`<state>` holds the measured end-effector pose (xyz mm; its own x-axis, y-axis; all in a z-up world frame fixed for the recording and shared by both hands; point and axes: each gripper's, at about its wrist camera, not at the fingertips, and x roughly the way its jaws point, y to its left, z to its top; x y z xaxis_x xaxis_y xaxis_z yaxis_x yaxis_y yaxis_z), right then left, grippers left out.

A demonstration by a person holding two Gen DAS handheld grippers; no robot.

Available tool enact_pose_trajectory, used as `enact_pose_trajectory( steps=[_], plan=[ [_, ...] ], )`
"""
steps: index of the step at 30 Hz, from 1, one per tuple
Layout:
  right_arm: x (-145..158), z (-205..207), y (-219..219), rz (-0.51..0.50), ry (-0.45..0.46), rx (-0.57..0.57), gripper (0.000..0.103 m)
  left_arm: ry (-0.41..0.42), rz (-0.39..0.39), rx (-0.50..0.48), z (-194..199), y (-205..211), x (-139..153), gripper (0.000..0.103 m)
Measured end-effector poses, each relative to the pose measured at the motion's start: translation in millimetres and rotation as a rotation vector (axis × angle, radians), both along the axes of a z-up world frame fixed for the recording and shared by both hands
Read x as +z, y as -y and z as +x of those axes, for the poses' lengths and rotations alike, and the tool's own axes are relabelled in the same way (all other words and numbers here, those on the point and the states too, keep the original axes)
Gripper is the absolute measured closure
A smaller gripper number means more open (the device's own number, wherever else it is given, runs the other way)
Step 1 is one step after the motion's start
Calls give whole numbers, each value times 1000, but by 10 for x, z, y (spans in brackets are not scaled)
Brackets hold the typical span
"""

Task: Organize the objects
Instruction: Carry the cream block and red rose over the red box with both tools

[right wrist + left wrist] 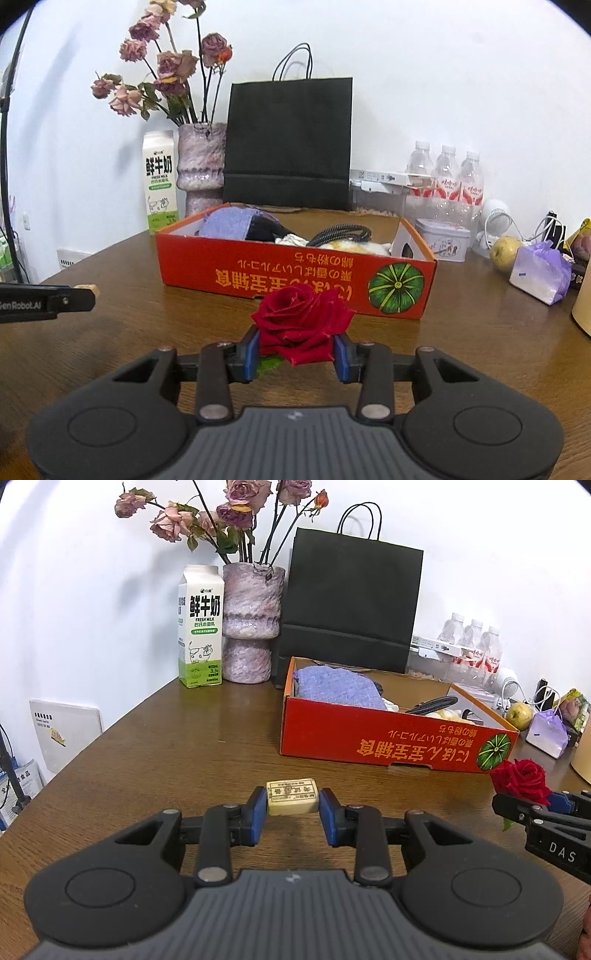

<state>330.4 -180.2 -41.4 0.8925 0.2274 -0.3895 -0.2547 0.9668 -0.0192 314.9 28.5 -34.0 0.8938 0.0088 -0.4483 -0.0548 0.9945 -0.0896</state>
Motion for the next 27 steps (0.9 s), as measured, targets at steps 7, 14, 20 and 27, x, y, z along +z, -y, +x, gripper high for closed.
enact_pose_trajectory(
  steps=[7, 14, 20, 27],
  plan=[
    [65, -38, 50, 25, 31, 0, 66, 7, -3, -7, -7, 191, 23, 72],
    [140, -49, 114, 42, 67, 6, 65, 17, 9, -20, 25, 421, 48, 72],
    [203, 12, 191, 58, 95, 2, 66, 22, 17, -22, 118, 575, 92, 72],
    [247, 191, 289, 64, 105, -12, 66, 45, 24, -20, 278, 771, 182, 72]
  ],
)
